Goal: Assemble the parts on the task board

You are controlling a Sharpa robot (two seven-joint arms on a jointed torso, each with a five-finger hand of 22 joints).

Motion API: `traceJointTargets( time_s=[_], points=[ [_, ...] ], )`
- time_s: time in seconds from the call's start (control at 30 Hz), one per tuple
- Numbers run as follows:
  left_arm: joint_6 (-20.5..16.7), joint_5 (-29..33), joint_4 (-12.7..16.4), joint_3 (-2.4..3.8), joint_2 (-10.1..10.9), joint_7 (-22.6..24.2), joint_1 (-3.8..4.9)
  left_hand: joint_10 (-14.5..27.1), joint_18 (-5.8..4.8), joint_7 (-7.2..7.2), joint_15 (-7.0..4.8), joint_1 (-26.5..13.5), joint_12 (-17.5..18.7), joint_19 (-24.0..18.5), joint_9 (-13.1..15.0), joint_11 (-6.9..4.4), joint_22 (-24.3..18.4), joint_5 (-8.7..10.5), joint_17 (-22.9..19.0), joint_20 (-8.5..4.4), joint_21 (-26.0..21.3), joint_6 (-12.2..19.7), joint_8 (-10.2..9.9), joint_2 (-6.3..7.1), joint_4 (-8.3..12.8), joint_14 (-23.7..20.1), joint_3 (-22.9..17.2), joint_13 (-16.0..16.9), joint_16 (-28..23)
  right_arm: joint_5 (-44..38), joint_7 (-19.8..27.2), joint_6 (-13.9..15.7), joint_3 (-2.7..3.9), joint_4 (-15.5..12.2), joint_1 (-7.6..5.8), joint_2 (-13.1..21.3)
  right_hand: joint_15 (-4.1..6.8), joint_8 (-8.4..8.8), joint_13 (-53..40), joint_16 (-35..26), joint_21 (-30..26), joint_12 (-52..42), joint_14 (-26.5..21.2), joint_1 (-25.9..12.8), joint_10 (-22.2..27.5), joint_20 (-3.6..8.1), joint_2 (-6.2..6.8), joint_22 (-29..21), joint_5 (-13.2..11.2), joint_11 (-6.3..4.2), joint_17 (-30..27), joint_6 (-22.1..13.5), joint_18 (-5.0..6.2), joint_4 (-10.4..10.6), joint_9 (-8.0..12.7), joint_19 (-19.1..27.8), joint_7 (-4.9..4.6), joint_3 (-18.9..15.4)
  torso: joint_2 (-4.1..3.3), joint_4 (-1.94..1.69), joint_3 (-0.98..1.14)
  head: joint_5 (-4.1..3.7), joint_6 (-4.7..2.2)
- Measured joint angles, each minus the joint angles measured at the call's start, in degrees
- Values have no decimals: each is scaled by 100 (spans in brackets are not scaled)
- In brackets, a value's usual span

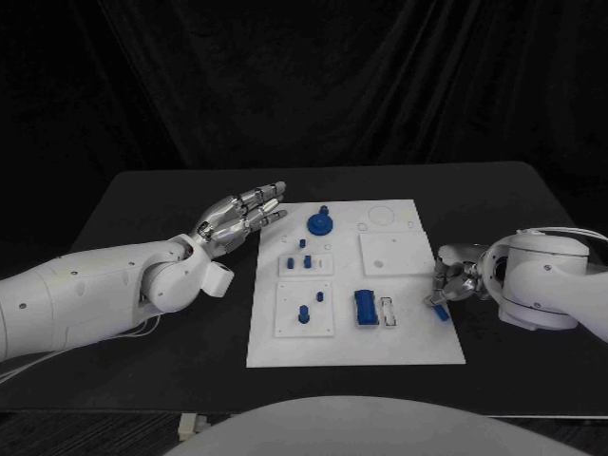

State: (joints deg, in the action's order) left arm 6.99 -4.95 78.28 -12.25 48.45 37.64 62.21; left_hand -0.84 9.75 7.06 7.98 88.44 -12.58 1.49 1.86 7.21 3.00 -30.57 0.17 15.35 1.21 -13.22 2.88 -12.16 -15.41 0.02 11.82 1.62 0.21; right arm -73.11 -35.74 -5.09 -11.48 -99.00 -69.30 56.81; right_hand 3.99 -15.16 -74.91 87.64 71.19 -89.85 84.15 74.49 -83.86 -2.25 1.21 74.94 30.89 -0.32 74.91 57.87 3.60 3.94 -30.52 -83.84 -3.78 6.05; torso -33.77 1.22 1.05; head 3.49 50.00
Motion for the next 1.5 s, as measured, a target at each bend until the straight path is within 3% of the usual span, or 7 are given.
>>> traceJointTargets(
  time_s=[0.2, 0.33, 0.8, 1.23, 1.33, 1.5],
  points=[
    [2, 0, -12, 0, -2, -3, 0, 0, 0, 0, 0, 0, 0, 0, 0, 0, 0, 0, 0, 0, 0, 0, 0, 0, 0, 0, 0, 0, 0, 223, 0, 51, 8, -91, -2, 62, 18, -20, 0, 0, -40, 0, -15, -84, -18, 0, 18, 0, -15, -19, 0, 14, -1, -103, 962, 0, 3, 181, 1, 0, 0, 1, 0],
    [3, 0, -16, 0, -7, -4, 0, 0, 0, 0, 0, 0, 0, 0, 0, 0, 0, 0, 0, 0, 0, 0, 0, 0, 0, 0, 0, 0, 0, 479, 0, 72, 7, -106, -20, 64, 19, -19, 0, 0, -97, 0, -16, -124, -18, 21, 16, -1, 40, -19, 0, 19, -1, -188, 1287, 21, -1, 315, 1, 0, 0, -5, 0],
    [3, 0, -25, 0, -15, -11, -2, 0, 0, 43, 0, 22, 0, 0, 0, 0, 0, 0, -4, 0, 0, 1, 0, 23, 0, 0, 0, 0, 0, 1845, -9, 136, -35, -59, -88, -78, 21, -10, 0, -23, -220, 0, -20, -185, -17, 42, 15, -2, 62, -19, 0, 4, -2, -226, 1263, 42, -8, 385, 5, 4, 0, -4, 0],
    [6, 0, -28, 0, -30, -13, -2, 0, 0, 42, 0, 22, 0, 0, 0, -1, 0, 0, -4, 0, 0, 1, 0, 23, 0, 0, 0, 0, 0, 2611, -10, 551, -35, -27, -93, -214, 20, -2, 1, -65, -365, 0, -20, -275, -17, 61, 61, -3, 60, -19, 0, -14, -2, -244, 1234, 62, -11, 465, 2, -2, -1, -16, 0],
    [6, 0, -28, 0, -30, -13, -2, 1, 0, 42, 0, 22, 0, 0, 0, -1, 0, 0, -4, 0, 0, 1, 0, 22, 0, 0, 0, 0, 0, 2718, -9, 671, -35, -6, -93, -216, 20, -2, 1, -85, -365, 0, -20, -275, -17, 61, 61, -3, 60, -19, 0, -14, 89, -258, 1234, 62, -12, 498, 1, -3, -1, -12, 0],
    [7, 0, -29, 0, -29, -15, -2, 0, 0, 42, 0, 22, 0, 0, 0, -1, 0, 0, -4, 0, 0, 1, 0, 22, 0, 0, 0, 0, 0, 2871, -9, 811, -35, 15, -93, -221, 20, 0, 1, -85, -400, 0, -20, -283, -17, 61, 69, -3, 58, -19, 0, -23, 89, -252, 1227, 63, -21, 505, -2, -3, -2, -11, 0]
  ],
)
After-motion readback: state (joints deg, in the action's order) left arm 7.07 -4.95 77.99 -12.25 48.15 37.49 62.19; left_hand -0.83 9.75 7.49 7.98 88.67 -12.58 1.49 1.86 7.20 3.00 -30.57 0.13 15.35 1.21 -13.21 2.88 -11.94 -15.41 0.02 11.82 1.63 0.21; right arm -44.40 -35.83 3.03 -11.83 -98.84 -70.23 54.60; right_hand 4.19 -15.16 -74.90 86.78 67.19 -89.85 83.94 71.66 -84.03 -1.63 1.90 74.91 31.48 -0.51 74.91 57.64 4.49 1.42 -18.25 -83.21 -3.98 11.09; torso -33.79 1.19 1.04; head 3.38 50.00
